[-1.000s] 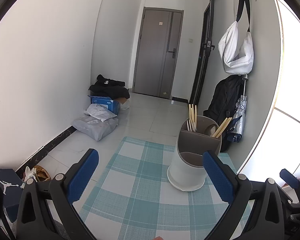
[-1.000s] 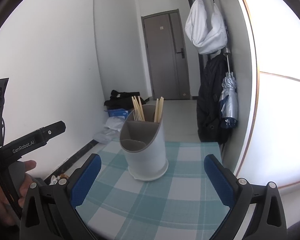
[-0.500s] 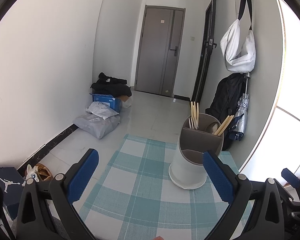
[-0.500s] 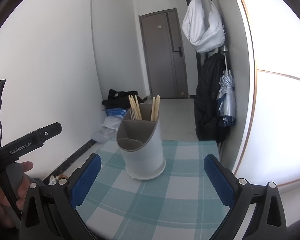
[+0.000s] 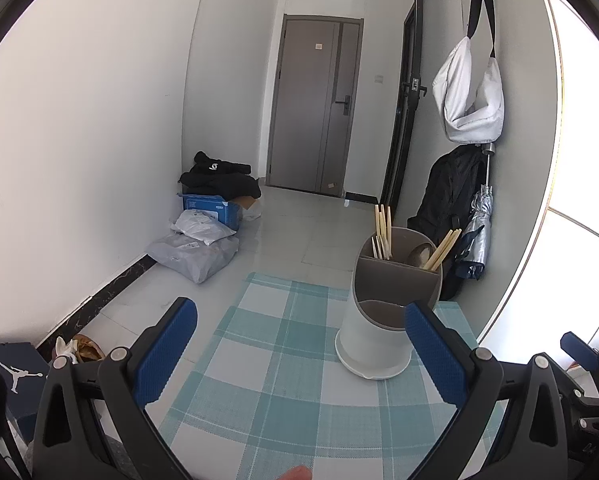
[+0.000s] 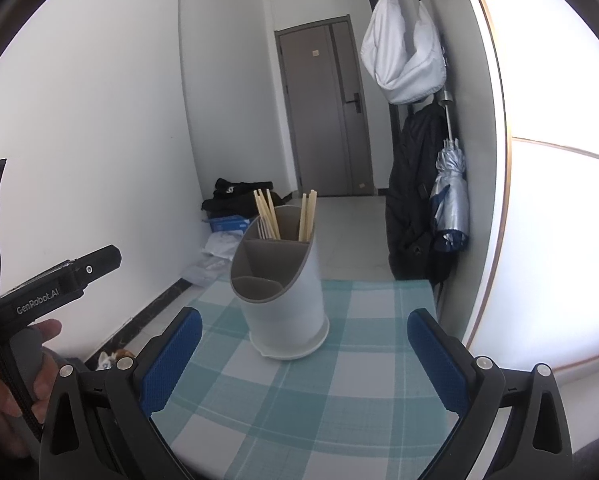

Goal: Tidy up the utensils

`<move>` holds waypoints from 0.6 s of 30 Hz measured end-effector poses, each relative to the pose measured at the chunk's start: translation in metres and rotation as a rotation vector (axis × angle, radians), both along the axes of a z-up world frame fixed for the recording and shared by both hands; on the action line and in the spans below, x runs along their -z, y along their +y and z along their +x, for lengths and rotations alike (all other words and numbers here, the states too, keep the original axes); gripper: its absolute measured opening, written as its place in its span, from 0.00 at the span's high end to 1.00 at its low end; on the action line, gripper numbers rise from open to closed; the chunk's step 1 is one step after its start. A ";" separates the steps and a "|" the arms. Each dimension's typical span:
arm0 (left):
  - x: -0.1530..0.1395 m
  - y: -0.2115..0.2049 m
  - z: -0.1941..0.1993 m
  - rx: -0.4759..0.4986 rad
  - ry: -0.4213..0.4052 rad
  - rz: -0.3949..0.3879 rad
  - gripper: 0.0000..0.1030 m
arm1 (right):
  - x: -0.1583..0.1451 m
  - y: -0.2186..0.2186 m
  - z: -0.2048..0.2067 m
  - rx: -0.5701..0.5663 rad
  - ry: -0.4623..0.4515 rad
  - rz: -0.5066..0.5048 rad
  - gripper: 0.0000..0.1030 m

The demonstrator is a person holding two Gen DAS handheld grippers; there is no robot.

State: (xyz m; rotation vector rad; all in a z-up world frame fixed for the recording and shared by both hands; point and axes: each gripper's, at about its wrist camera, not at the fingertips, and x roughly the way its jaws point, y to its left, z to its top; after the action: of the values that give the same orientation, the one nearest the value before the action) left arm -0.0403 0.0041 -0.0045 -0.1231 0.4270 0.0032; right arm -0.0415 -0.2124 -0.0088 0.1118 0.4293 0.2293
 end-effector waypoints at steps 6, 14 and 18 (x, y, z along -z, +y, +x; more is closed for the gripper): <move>-0.001 -0.001 -0.001 -0.012 -0.008 0.002 0.01 | -0.001 0.000 -0.001 0.003 -0.004 -0.002 0.00; -0.001 -0.003 -0.002 -0.003 -0.007 0.011 0.01 | 0.000 0.000 -0.001 0.003 -0.001 -0.007 0.00; 0.000 -0.005 -0.002 0.001 -0.005 0.013 0.01 | -0.001 0.000 -0.002 0.003 -0.005 -0.013 0.00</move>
State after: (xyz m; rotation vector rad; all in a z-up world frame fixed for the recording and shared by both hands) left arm -0.0425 -0.0009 -0.0040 -0.1098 0.4219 0.0047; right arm -0.0436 -0.2121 -0.0080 0.0992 0.4255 0.2238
